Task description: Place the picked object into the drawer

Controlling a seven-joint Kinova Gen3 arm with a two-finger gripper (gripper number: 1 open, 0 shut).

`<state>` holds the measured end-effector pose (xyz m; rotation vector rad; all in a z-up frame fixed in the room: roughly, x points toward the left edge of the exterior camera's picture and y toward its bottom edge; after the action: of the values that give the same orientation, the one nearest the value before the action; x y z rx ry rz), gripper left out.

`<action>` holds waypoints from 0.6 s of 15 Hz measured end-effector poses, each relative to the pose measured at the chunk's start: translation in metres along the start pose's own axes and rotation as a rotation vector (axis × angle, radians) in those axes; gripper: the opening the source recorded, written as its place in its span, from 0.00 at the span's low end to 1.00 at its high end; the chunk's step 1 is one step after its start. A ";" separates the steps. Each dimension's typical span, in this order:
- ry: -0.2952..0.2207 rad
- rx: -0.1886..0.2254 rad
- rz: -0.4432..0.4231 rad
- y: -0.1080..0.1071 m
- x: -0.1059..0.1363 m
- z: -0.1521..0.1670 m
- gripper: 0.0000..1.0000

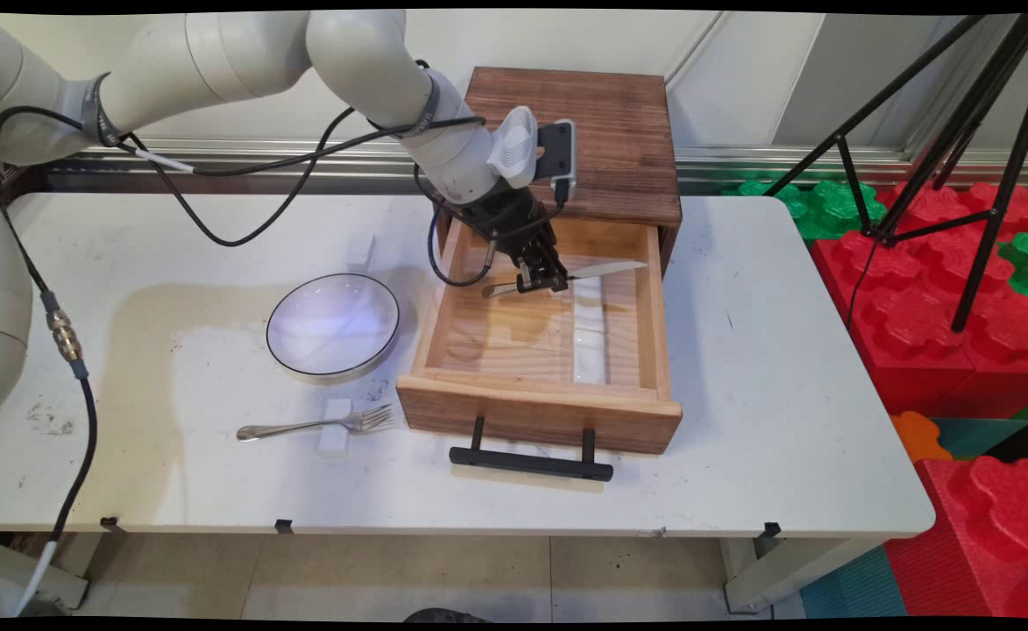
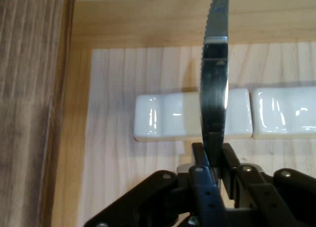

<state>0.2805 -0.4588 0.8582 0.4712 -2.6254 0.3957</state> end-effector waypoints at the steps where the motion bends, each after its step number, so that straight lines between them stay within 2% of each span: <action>1: -0.001 -0.002 0.001 -0.001 -0.002 0.002 0.00; 9: -0.012 -0.016 0.006 -0.005 -0.017 0.016 0.00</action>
<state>0.2909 -0.4640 0.8373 0.4622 -2.6398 0.3750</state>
